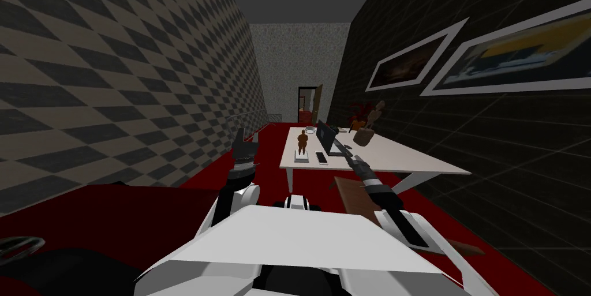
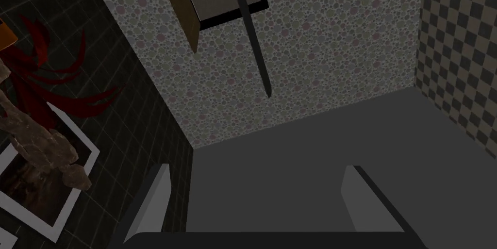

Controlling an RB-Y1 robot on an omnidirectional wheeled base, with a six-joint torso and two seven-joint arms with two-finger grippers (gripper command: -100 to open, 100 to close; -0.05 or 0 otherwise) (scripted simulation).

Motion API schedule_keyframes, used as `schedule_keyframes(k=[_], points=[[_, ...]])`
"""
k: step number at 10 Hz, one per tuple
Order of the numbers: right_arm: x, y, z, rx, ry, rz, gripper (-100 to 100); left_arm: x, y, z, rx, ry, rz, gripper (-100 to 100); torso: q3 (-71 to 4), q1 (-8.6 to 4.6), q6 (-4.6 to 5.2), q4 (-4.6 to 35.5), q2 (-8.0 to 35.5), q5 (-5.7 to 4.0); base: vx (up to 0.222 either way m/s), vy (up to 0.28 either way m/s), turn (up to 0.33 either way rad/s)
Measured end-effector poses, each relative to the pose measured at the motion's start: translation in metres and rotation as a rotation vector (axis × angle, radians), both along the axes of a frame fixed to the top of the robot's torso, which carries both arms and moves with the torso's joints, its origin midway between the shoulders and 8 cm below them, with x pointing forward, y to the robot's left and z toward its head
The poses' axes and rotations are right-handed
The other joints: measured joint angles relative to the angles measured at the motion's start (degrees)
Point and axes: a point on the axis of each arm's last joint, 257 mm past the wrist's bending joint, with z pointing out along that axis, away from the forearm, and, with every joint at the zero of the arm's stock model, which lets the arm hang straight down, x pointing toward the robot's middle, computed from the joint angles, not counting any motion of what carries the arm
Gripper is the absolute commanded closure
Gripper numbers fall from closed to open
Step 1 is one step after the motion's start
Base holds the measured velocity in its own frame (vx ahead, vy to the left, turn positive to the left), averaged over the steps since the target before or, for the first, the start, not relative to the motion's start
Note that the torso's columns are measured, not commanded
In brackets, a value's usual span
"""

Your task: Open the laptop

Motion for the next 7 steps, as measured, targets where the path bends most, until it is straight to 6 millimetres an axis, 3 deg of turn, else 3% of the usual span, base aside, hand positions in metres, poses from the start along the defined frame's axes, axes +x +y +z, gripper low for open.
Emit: schedule_keyframes(k=[7], points=[[0.007,-0.065,-0.016,-0.495,0.131,-0.107,-100,0.0,0.0,0.0,0.0,0.0,0.0,0,0.0,0.0,-0.01,0.0,0.0,0.0,0.024,0.058,0.113]])
